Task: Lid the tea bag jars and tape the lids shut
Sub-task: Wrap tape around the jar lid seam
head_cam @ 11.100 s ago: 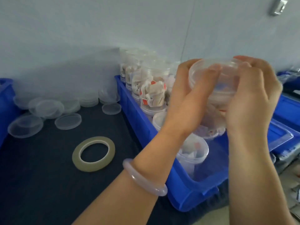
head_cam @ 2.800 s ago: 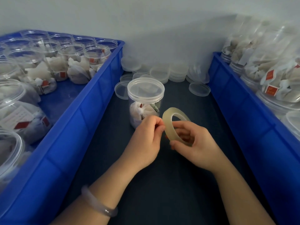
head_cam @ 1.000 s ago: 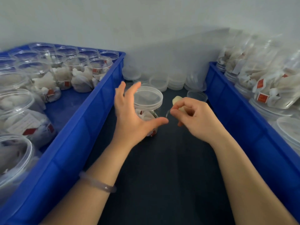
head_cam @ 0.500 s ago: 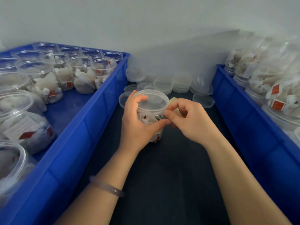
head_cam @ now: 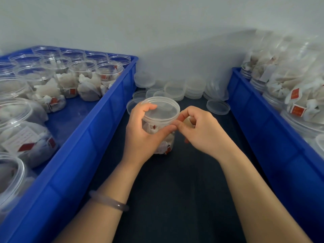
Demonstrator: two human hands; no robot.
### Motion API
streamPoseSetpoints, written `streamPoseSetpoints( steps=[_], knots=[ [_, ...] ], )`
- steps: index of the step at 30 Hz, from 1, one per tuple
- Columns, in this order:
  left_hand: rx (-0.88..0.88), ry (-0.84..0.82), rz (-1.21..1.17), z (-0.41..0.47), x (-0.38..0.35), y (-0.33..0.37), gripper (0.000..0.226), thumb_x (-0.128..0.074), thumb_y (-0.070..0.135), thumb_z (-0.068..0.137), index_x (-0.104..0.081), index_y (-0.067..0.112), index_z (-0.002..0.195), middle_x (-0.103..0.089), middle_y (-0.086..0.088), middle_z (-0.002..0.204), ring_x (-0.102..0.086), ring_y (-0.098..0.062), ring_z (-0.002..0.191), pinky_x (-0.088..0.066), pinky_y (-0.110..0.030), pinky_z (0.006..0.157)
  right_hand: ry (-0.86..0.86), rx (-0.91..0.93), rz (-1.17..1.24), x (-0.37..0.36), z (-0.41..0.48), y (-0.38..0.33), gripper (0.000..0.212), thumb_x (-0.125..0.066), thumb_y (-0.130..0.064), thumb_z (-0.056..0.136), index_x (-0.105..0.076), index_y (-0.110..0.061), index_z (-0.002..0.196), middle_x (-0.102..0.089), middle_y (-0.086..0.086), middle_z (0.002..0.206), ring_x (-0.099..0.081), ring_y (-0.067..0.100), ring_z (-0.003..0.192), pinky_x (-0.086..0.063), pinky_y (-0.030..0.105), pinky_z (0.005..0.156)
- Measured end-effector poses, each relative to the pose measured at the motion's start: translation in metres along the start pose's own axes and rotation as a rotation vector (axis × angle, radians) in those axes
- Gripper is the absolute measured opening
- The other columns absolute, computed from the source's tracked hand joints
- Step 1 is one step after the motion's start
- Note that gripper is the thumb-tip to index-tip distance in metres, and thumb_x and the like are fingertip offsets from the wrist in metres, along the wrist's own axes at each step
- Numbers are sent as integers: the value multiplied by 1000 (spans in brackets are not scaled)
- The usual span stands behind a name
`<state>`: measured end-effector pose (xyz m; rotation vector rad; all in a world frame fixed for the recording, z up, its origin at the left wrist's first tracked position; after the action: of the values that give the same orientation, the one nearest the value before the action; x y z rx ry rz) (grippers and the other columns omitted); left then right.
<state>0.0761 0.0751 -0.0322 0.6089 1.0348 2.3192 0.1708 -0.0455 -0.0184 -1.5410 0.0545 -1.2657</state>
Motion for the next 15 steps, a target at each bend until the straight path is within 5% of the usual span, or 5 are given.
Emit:
streamPoseSetpoints(
  steps=[3, 10, 15],
  knots=[
    [4, -22, -21, -3, -1, 1, 56, -75, 46, 71, -49, 20, 114, -51, 5, 119, -50, -7, 117, -44, -20, 95, -82, -33, -55, -4, -5, -3, 16, -56, -45, 91, -48, -33, 84, -60, -9, 73, -62, 1, 51, -37, 9, 40],
    [6, -23, -82, -4, 5, 7, 44, -67, 46, 73, -44, 33, 108, -50, 8, 112, -53, -9, 110, -47, -26, 91, -104, -10, -83, -1, -11, -16, 18, -54, -48, 92, -49, -32, 87, -59, -8, 61, -60, 0, 48, -35, 10, 37],
    [40, -26, -98, -4, 7, 2, 48, -67, 46, 70, -42, 35, 109, -48, 16, 112, -53, -12, 113, -49, -33, 94, -152, 49, -90, -2, -13, -20, 11, -52, -35, 96, -53, -31, 86, -61, -20, 56, -62, 0, 54, -42, 19, 54]
  ],
)
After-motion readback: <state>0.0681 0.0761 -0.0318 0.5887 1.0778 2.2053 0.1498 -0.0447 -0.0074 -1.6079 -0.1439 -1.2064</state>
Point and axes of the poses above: each hand's wrist, its own z-axis towards the middle knuckle, its own x-axis out of the back of the hand, y = z × x, the point moved 9 cm from there along z, towards the middle knuckle
